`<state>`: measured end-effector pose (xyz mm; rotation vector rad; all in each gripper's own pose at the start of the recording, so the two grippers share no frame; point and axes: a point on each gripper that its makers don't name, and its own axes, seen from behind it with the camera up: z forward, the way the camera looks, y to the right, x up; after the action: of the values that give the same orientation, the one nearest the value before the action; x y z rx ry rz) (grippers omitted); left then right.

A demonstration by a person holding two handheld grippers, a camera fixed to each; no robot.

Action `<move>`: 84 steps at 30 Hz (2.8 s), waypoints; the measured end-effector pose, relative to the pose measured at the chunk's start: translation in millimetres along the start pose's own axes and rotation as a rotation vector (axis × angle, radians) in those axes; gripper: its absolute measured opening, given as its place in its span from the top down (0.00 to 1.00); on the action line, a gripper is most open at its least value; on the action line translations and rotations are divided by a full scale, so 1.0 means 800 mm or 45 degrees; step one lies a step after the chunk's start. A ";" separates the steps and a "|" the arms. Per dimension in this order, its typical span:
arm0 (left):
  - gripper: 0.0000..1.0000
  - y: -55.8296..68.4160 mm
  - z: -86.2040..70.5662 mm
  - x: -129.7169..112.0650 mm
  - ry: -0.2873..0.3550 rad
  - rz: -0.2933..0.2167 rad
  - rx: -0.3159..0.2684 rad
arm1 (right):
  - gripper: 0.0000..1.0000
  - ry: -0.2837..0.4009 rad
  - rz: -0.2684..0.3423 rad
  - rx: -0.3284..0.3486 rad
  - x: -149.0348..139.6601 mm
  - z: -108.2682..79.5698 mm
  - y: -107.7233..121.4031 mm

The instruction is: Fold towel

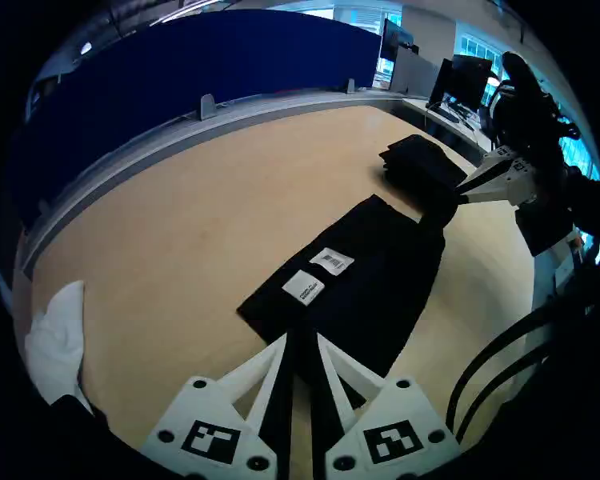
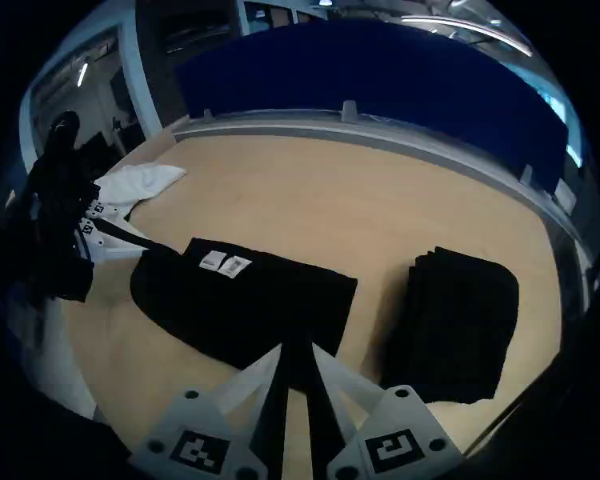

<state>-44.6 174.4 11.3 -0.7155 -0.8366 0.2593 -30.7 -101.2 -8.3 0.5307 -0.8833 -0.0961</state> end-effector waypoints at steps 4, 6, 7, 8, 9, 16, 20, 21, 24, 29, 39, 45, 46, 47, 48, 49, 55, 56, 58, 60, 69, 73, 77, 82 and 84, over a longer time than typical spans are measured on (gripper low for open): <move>0.89 -0.005 -0.007 0.014 0.014 0.044 0.000 | 0.88 0.014 0.008 0.002 0.010 -0.001 -0.002; 0.89 -0.010 -0.006 0.019 0.013 0.074 0.002 | 0.88 0.021 0.012 0.001 0.015 0.001 -0.002; 0.89 -0.013 -0.004 0.021 0.011 0.091 0.005 | 0.88 0.024 0.014 -0.001 0.018 0.003 -0.002; 0.89 -0.016 -0.002 0.023 0.009 0.109 0.008 | 0.88 0.027 0.015 -0.002 0.020 0.004 -0.001; 0.89 -0.018 0.001 0.025 0.006 0.128 0.010 | 0.88 0.028 0.018 -0.004 0.023 0.006 -0.001; 0.89 -0.030 0.026 0.033 -0.004 0.171 0.005 | 0.88 0.007 0.061 -0.026 0.029 0.035 0.012; 0.89 -0.032 0.042 0.032 -0.003 0.147 -0.008 | 0.88 -0.009 0.103 -0.036 0.030 0.055 0.021; 0.89 -0.033 0.046 0.031 -0.006 0.144 -0.009 | 0.88 -0.015 0.113 -0.040 0.030 0.060 0.023; 0.89 -0.037 0.055 0.026 -0.023 0.159 -0.001 | 0.88 -0.037 0.137 -0.058 0.025 0.073 0.030; 0.89 -0.045 0.064 0.023 -0.045 0.218 0.004 | 0.88 -0.057 0.158 -0.080 0.018 0.081 0.035; 0.89 -0.058 0.076 0.033 -0.058 0.270 -0.001 | 0.88 -0.056 0.197 -0.090 0.008 0.078 0.031; 0.89 -0.059 0.079 0.034 -0.064 0.292 0.009 | 0.88 -0.047 0.222 -0.088 0.008 0.077 0.032; 0.89 -0.059 0.079 0.034 -0.064 0.291 0.012 | 0.88 -0.046 0.224 -0.088 0.009 0.077 0.032; 0.89 -0.060 0.080 0.033 -0.064 0.290 0.016 | 0.88 -0.045 0.225 -0.089 0.010 0.077 0.033; 0.88 -0.061 0.080 0.033 -0.064 0.289 0.023 | 0.88 -0.044 0.225 -0.090 0.011 0.078 0.034; 0.88 -0.064 0.081 0.032 -0.064 0.289 0.035 | 0.88 -0.045 0.223 -0.092 0.013 0.079 0.035; 0.80 -0.070 0.087 0.028 -0.064 0.317 0.078 | 0.88 -0.045 0.216 -0.111 0.021 0.089 0.040; 0.77 -0.070 0.088 0.028 -0.063 0.323 0.079 | 0.87 -0.044 0.216 -0.116 0.022 0.090 0.040; 0.72 -0.069 0.089 0.028 -0.055 0.325 0.082 | 0.86 -0.043 0.215 -0.129 0.023 0.093 0.042; 0.66 -0.069 0.089 0.029 -0.044 0.320 0.085 | 0.77 -0.042 0.213 -0.142 0.023 0.095 0.045; 0.29 -0.079 0.074 0.048 0.024 0.265 0.120 | 0.24 -0.025 0.170 -0.166 0.022 0.095 0.046; 0.09 -0.081 0.062 0.052 0.045 0.229 0.122 | 0.06 -0.018 0.169 -0.164 0.023 0.090 0.045; 0.09 -0.083 0.054 0.052 0.059 0.205 0.132 | 0.03 -0.012 0.176 -0.163 0.024 0.087 0.042; 0.09 -0.085 0.045 0.048 0.067 0.178 0.150 | 0.00 -0.008 0.172 -0.157 0.023 0.083 0.038; 0.09 -0.084 0.040 0.047 0.076 0.163 0.156 | 0.00 -0.006 0.168 -0.153 0.023 0.081 0.035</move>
<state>-48.0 157.5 92.9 -0.6594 -0.7131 0.3991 -71.7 -108.3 51.9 0.3593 -0.9085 -0.0299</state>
